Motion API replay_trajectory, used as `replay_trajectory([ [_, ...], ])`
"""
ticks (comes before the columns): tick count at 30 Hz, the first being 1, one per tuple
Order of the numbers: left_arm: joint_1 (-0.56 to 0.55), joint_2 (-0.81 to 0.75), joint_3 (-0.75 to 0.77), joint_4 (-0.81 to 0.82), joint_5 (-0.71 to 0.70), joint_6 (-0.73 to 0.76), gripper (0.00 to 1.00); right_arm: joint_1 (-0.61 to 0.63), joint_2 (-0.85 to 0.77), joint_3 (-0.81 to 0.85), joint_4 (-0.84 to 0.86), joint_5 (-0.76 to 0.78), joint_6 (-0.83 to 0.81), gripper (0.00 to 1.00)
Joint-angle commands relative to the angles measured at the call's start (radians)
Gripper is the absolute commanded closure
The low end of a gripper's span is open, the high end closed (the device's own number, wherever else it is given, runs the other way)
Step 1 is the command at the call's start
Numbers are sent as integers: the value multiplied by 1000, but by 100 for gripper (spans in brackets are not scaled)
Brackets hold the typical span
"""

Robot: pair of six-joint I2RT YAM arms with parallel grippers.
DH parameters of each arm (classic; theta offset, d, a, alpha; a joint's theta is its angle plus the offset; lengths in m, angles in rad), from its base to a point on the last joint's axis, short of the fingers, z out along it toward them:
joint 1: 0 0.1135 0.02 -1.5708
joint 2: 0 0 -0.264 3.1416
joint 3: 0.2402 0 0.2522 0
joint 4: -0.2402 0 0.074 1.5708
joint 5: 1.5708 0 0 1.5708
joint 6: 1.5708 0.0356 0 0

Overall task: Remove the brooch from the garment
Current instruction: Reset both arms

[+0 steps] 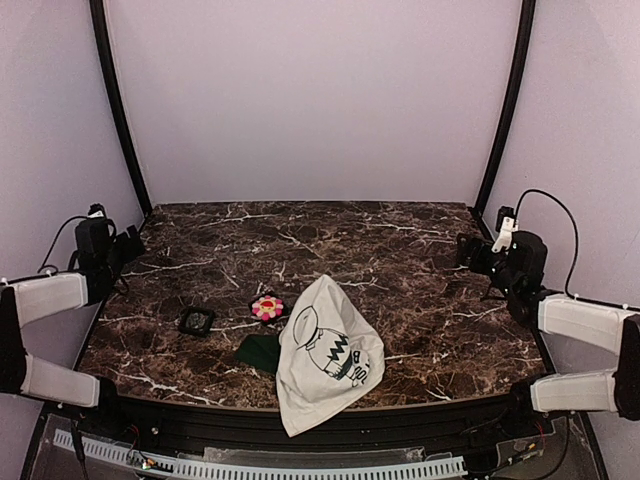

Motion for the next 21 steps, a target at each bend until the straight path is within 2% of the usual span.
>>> replay_trajectory([
  [1, -1, -24, -143, 314, -116, 144, 1, -15, -58, -144, 299, 111, -138, 1],
  [4, 0, -11, -231, 476, -125, 192, 1, -18, -73, -226, 381, 160, -172, 1],
  [6, -1, 7, -266, 525, -101, 209, 1, -19, -86, -254, 411, 180, -173, 1],
  [21, 0, 81, -281, 579, -61, 188, 1, -19, -56, -277, 464, 180, -169, 1],
])
